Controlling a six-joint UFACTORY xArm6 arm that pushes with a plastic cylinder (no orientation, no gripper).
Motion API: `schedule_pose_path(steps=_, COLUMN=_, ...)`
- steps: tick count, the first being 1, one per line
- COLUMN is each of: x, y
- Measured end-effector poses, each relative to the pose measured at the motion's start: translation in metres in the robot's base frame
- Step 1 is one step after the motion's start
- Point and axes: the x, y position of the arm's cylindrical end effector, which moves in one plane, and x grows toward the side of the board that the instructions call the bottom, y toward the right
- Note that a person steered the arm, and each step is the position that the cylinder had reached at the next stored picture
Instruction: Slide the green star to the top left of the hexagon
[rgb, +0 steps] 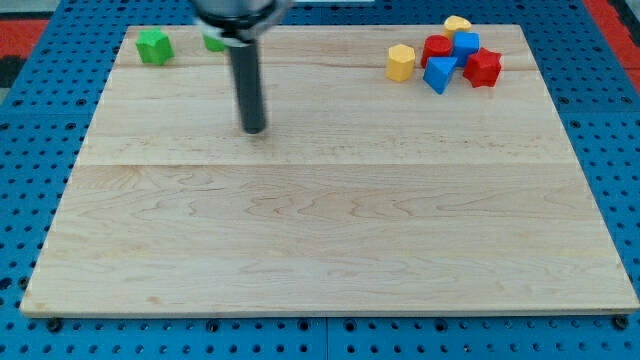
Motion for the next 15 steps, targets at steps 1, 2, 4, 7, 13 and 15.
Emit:
schedule_pose_path(steps=1, x=-0.006, y=-0.109)
schedule_pose_path(steps=2, x=-0.048, y=-0.15)
schedule_pose_path(steps=4, x=-0.083, y=-0.178)
schedule_pose_path(steps=7, x=-0.14, y=-0.18)
schedule_pose_path(steps=13, x=-0.155, y=0.038)
schedule_pose_path(steps=15, x=-0.154, y=0.142)
